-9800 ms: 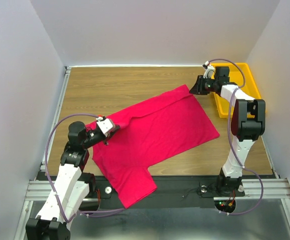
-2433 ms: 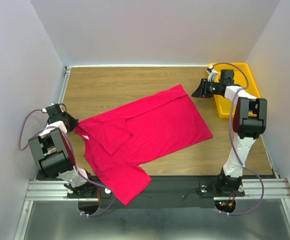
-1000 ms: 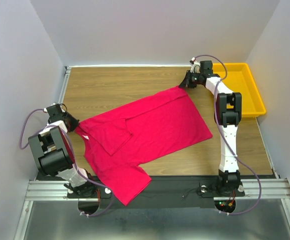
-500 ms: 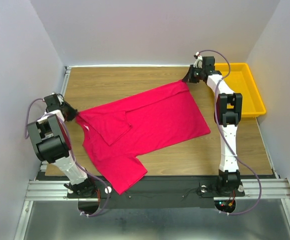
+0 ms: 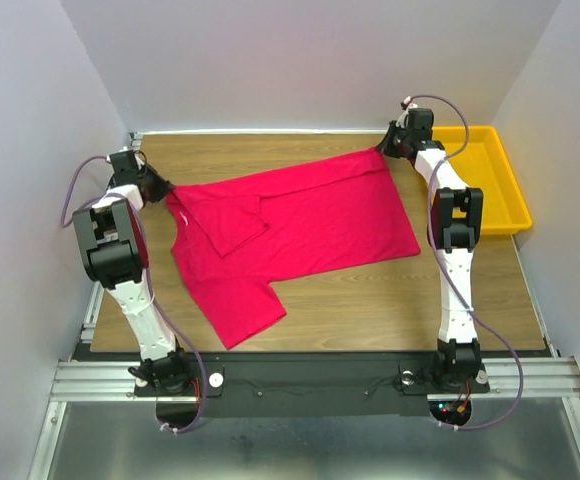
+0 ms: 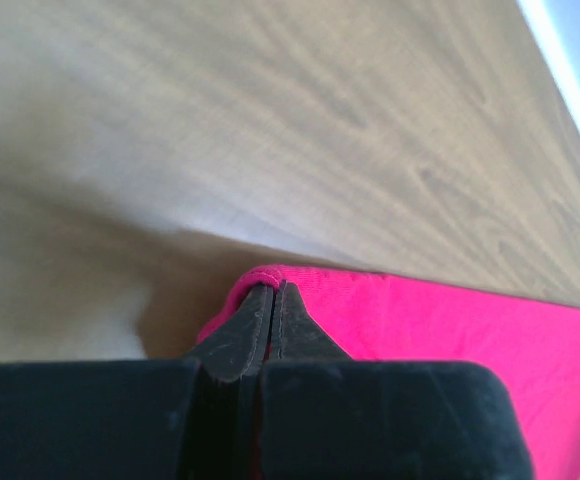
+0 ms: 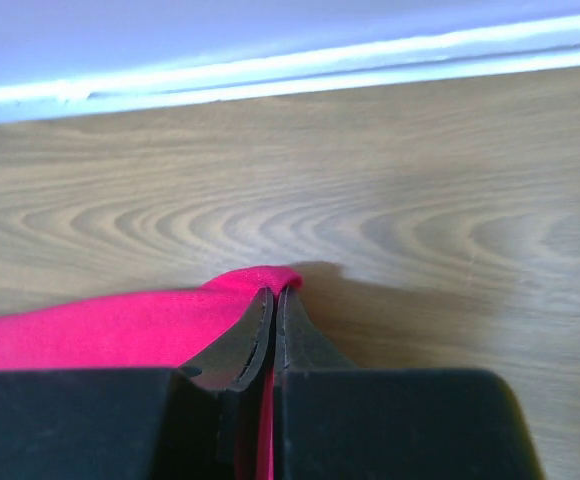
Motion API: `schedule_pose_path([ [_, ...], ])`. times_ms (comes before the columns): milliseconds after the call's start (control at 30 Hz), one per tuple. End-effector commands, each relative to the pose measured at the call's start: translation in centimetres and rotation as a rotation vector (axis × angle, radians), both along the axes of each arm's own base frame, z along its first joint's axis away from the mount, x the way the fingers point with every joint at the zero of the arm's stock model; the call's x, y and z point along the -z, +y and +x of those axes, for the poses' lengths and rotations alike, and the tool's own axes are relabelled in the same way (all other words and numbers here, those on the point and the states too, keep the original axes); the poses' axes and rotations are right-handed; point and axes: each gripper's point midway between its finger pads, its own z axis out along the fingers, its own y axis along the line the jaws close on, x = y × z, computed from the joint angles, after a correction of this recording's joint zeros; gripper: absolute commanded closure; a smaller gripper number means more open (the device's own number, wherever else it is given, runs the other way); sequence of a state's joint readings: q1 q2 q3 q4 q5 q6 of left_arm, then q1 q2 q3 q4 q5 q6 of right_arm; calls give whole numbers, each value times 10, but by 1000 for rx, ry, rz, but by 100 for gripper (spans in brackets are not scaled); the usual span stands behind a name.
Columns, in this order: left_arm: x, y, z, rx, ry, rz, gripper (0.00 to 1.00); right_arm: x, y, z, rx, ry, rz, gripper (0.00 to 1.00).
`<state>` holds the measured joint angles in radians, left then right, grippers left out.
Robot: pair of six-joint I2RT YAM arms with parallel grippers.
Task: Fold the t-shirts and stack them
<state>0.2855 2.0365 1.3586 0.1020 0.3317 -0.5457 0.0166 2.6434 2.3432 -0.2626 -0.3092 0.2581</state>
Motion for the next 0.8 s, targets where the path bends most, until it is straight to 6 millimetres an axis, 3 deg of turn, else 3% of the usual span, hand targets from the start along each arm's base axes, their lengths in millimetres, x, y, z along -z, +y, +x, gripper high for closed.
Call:
schedule_pose_path([
  [0,-26,2,33,-37,-63,30,100,-29,-21,27,89,-131,-29,99],
  [100,-28,5,42,-65,-70,55,96,-31,-23,30,96,-145,-32,100],
  [167,-28,10,46,-85,-63,79,84,-35,-22,31,85,-158,-36,99],
  [267,-35,15,47,-83,-67,120,66,-47,-21,31,63,-183,-44,72],
  [300,-46,22,48,-99,-83,152,61,-51,-19,30,51,-191,-49,63],
  [433,-85,30,44,-113,-138,269,48,-84,-18,28,31,-249,-63,55],
  [467,-91,31,39,-115,-142,290,47,-101,-17,27,21,-276,-67,49],
  [500,-112,34,34,-123,-174,330,47,-107,-16,25,15,-284,-70,48],
  [533,-122,32,30,-119,-189,350,47,-112,-16,23,6,-291,-68,47],
  [567,-134,31,26,-121,-217,372,47,-133,-12,19,-14,-322,-70,45],
  [600,-151,25,10,-114,-251,391,46,-133,-6,12,-66,-322,-72,36],
  [633,-162,20,1,-93,-276,426,46,-141,-2,7,-96,-333,-73,33],
  [667,-153,14,-13,-88,-274,457,46,-164,2,-3,-149,-376,-96,25],
  [700,-191,5,-31,-83,-360,490,46,-174,18,-18,-254,-396,-78,23],
  [733,-198,0,-44,-69,-383,508,45,-159,25,-34,-318,-361,-71,19],
  [767,-204,-5,-57,-63,-406,505,41,-159,32,-48,-378,-360,-62,15],
])
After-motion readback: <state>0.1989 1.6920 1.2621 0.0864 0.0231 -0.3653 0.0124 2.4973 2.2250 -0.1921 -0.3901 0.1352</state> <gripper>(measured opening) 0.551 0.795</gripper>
